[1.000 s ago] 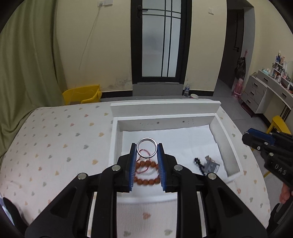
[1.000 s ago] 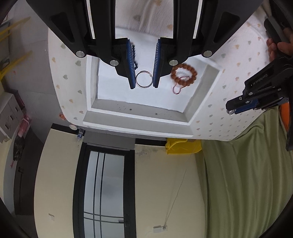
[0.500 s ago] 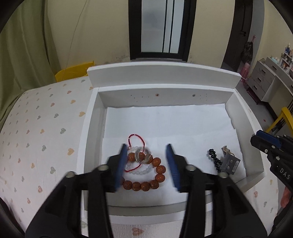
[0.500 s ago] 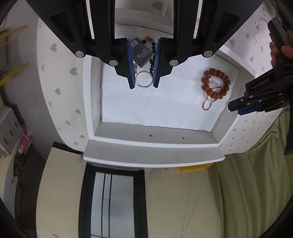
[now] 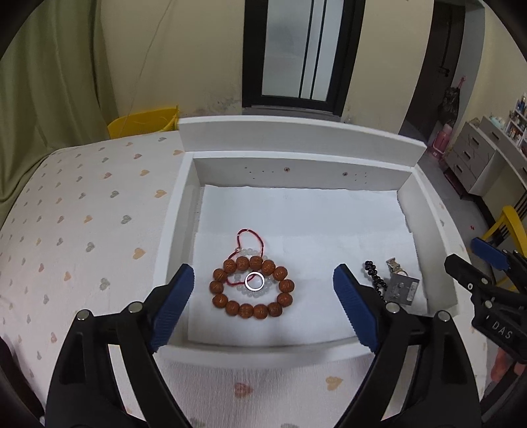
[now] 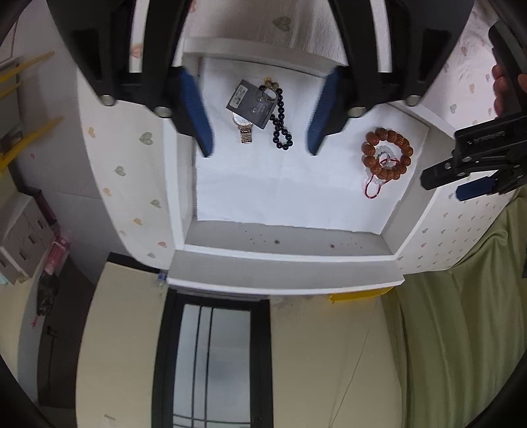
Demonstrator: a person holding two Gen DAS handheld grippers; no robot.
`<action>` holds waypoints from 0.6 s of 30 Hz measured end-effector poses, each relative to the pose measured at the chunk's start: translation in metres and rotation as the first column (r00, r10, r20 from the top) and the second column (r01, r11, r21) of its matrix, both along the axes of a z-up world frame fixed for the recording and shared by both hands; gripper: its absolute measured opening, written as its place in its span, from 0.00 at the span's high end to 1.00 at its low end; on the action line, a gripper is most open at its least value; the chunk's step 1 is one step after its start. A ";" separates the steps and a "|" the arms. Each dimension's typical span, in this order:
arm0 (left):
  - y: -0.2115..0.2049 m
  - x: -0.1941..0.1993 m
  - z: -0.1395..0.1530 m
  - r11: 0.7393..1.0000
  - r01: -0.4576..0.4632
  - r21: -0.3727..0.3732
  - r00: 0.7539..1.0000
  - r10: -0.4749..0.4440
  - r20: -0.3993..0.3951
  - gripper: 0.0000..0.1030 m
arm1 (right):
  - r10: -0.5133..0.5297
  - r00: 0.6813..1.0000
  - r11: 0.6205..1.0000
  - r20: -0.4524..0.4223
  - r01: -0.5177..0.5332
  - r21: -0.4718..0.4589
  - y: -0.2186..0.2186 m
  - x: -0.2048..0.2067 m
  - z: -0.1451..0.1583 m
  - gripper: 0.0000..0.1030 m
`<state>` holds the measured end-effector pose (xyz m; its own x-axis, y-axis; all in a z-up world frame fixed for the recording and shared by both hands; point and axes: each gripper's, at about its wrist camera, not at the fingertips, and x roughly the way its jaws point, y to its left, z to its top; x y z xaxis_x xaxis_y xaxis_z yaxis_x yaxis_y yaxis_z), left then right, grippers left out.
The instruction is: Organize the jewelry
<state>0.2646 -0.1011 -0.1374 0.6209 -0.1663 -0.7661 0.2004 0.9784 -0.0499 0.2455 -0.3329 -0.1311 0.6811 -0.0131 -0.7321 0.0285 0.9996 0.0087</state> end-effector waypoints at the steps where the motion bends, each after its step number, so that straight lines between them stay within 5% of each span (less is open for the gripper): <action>1: 0.006 -0.007 0.006 1.000 -0.019 0.001 1.000 0.019 0.004 0.18 | -0.008 1.000 1.000 0.007 0.007 0.011 0.003 -0.007 0.007 0.27; 18: 0.111 -0.181 0.122 0.982 -0.187 0.006 0.976 0.185 0.114 0.16 | -0.071 0.992 0.997 0.100 0.073 -0.016 0.069 -0.175 0.144 0.12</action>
<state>0.0836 0.0103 -0.0153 0.7219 -0.0279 -0.6915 0.0186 0.9996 -0.0210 0.0704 -0.2641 0.0130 0.7474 -0.0779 -0.6598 0.1000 0.9950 -0.0041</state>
